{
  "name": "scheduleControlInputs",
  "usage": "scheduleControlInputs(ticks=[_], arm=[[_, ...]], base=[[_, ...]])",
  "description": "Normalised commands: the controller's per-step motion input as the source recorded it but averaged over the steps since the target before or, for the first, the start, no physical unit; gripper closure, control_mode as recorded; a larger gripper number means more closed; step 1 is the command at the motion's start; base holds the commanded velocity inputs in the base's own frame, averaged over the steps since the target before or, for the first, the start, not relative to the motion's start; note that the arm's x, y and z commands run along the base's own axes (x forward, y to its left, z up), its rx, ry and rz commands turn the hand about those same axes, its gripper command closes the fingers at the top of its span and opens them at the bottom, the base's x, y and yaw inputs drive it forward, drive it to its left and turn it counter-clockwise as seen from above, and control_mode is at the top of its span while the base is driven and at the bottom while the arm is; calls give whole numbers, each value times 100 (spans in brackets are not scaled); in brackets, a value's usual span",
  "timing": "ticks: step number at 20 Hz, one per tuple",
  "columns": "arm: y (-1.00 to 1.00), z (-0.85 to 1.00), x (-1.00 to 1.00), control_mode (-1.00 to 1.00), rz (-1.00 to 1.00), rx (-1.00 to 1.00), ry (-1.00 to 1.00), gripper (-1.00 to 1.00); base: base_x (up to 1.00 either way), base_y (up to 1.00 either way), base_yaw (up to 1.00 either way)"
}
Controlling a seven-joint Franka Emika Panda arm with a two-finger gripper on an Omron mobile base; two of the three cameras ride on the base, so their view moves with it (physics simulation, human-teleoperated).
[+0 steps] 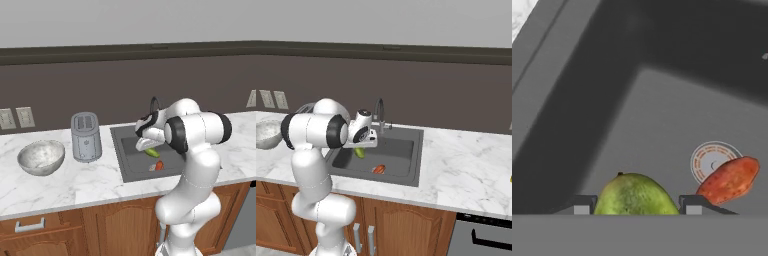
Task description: Remove the sweet potato and mango from the sink. Then move the bowl and cup from the counter to the sink for washing.
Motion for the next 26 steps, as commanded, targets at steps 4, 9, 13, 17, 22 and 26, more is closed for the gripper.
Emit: scheduleControlInputs(ticks=[4, 9, 13, 17, 22, 26], arm=[[5, 13, -17, -100, -3, 0, 8, 100], [13, 4, -19, -100, -7, 0, 1, 100], [18, 0, -19, -100, -10, 0, 0, 100], [19, 0, -19, -100, -12, 0, 0, 100], [15, 4, -17, -100, -10, 0, 0, 100], [12, 7, -19, -100, -8, 0, 0, 100]], base=[[0, 0, 0], [0, 0, 0], [0, 0, 0], [0, 0, 0], [0, 0, 0], [0, 0, 0]])
